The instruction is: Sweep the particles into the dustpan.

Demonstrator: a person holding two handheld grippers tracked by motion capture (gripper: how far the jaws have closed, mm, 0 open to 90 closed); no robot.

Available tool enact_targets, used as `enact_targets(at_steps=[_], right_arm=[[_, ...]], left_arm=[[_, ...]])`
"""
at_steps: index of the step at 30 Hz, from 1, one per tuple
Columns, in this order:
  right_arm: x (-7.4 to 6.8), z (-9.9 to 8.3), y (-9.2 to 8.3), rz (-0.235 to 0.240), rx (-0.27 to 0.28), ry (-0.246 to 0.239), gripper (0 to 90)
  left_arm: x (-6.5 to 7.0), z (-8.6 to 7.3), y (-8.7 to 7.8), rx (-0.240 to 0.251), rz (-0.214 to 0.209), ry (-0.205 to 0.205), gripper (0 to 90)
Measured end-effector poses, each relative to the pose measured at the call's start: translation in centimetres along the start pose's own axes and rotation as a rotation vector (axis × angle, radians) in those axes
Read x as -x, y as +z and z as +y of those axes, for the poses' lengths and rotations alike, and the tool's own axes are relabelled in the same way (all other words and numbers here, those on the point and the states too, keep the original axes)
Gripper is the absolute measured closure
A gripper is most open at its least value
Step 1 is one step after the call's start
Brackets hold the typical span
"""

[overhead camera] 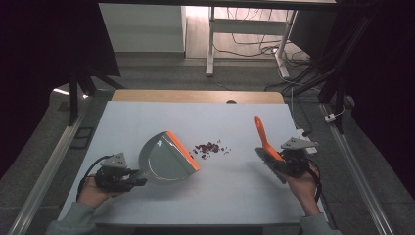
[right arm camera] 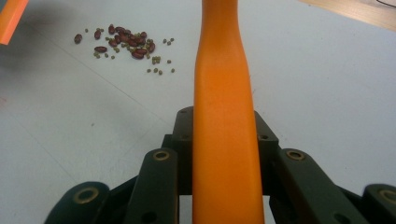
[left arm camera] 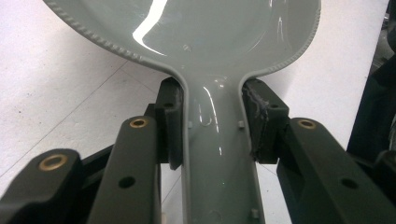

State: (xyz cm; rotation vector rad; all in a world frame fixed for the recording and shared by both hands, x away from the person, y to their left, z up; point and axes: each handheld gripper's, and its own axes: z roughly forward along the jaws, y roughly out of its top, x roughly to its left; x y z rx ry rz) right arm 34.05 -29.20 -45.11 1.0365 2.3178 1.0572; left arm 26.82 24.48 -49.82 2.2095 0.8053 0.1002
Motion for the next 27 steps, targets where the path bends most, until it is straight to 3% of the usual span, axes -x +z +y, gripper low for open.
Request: enact_targets(at_steps=[11,21,27], right_arm=[[0.0,1.1,0.7,-0.01,0.018,0.01,70.8],[-0.1,2.8,2.7,0.003,0.017,0.005,70.8],[-0.9,4.2,3.9,0.013,0.019,-0.033,70.8]], left_arm=[[-0.6,-0.1,0.3,-0.039,0.006,-0.023,61.6],[-0.9,-0.1,0.6,-0.064,-0.014,-0.022,61.6],[-0.8,-0.1,0.6,-0.084,-0.023,-0.031,61.6]])
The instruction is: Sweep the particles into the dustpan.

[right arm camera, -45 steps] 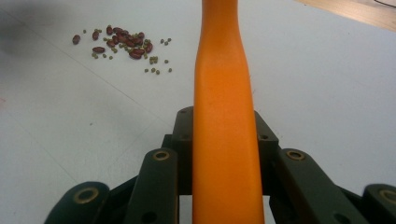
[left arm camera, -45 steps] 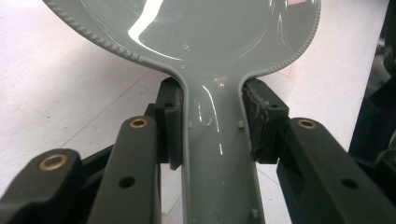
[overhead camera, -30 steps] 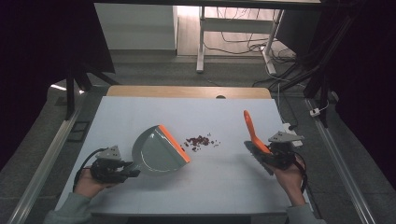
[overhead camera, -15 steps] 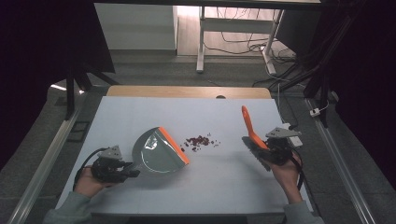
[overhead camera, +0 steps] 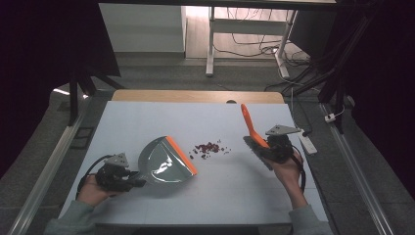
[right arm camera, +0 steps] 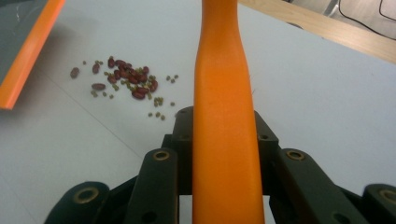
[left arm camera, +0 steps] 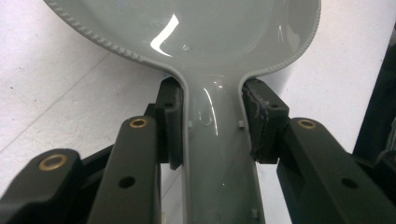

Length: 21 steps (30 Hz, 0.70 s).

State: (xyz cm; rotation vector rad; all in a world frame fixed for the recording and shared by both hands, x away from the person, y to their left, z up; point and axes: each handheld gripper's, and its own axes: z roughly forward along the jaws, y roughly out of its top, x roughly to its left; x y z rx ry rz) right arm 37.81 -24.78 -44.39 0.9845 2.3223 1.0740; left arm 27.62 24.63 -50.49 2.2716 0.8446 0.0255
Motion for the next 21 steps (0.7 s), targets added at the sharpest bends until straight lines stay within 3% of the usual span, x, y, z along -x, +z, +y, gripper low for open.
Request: enact_targets(at_steps=[8,21], right_arm=[[-0.7,1.6,1.7,0.027,-0.005,-0.037,70.8],[-0.7,2.7,4.5,0.025,-0.035,-0.025,70.8]], left_arm=[[-0.3,0.3,0.6,-0.025,-0.014,0.0,61.6],[-0.6,0.8,1.1,-0.044,-0.03,0.008,61.6]])
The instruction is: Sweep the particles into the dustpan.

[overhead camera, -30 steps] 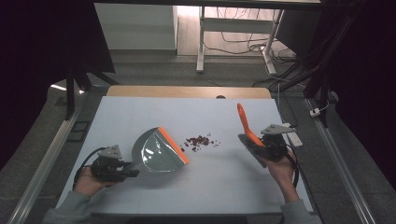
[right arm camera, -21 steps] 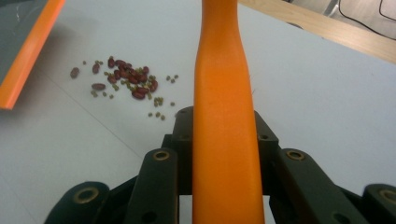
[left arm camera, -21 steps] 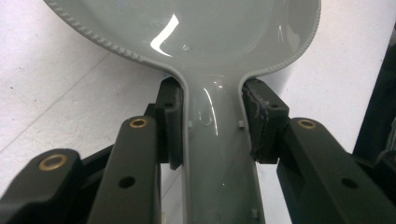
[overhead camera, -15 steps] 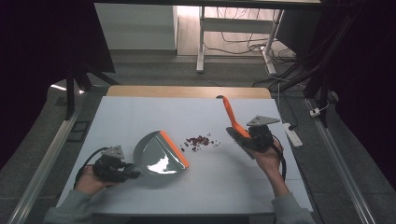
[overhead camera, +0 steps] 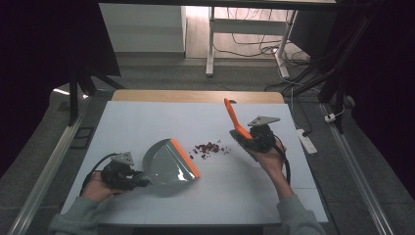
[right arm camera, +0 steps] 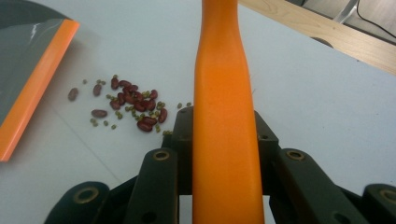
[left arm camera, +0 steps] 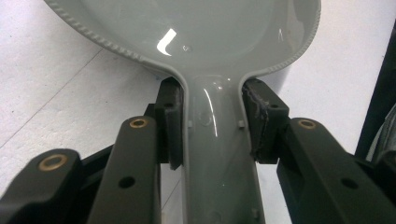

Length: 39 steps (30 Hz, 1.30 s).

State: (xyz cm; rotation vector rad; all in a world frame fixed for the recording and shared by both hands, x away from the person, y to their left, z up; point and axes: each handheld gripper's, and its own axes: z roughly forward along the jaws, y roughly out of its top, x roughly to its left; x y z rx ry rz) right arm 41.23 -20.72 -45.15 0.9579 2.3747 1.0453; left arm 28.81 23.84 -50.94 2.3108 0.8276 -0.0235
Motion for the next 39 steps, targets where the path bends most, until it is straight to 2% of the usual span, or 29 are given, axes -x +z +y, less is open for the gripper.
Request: enact_targets(at_steps=[4,15,28,39], right_arm=[[0.3,0.5,1.1,-0.003,-0.004,0.017,70.8],[0.6,1.3,3.3,-0.009,-0.03,0.019,70.8],[0.5,1.6,5.3,-0.015,-0.072,-0.007,70.8],[0.3,1.8,7.1,-0.018,-0.11,-0.01,70.8]], left_arm=[[-0.3,0.1,0.1,-0.007,-0.009,-0.002,61.6],[-0.4,0.1,0.2,-0.027,-0.021,0.006,61.5],[-0.7,0.4,0.9,-0.043,-0.045,0.0,61.6],[-1.1,0.9,1.4,-0.048,-0.069,-0.026,61.6]])
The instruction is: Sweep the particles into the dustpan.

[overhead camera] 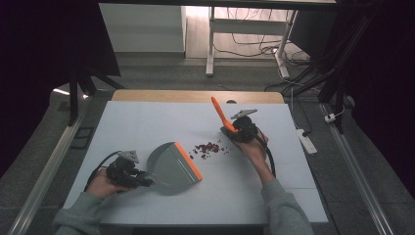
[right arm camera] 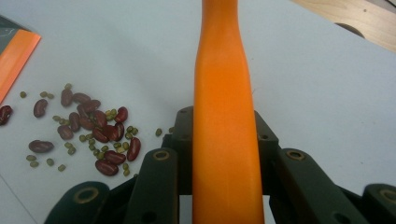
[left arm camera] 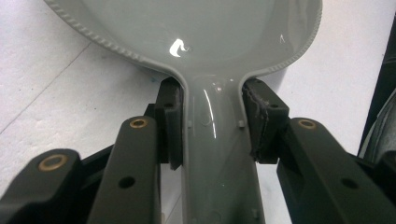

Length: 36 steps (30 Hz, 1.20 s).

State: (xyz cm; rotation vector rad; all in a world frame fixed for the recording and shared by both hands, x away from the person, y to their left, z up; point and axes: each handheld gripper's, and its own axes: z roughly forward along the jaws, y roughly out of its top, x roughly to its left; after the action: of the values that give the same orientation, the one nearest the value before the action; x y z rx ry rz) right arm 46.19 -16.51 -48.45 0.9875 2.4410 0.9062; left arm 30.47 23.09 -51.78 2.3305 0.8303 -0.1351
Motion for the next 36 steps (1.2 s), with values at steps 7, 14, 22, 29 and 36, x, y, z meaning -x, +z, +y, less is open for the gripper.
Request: enact_targets(at_steps=[7,14,22,29,36], right_arm=[[-0.8,0.4,1.0,0.012,-0.019,-0.018,70.8],[-1.5,0.8,1.7,0.022,-0.023,-0.039,70.8],[-2.4,1.0,2.0,0.028,-0.023,-0.051,70.8],[-2.9,1.1,2.0,0.049,-0.018,-0.049,70.8],[-3.6,1.2,2.1,0.074,-0.015,-0.052,70.8]], left_arm=[[-0.1,0.1,0.1,-0.002,-0.008,-0.007,61.6],[-0.1,0.2,0.1,-0.004,-0.011,-0.009,61.6],[0.0,0.3,0.1,-0.006,-0.012,-0.009,61.6],[0.0,0.3,0.1,-0.008,-0.01,-0.008,61.6],[0.0,0.3,0.1,-0.008,-0.01,-0.009,61.6]])
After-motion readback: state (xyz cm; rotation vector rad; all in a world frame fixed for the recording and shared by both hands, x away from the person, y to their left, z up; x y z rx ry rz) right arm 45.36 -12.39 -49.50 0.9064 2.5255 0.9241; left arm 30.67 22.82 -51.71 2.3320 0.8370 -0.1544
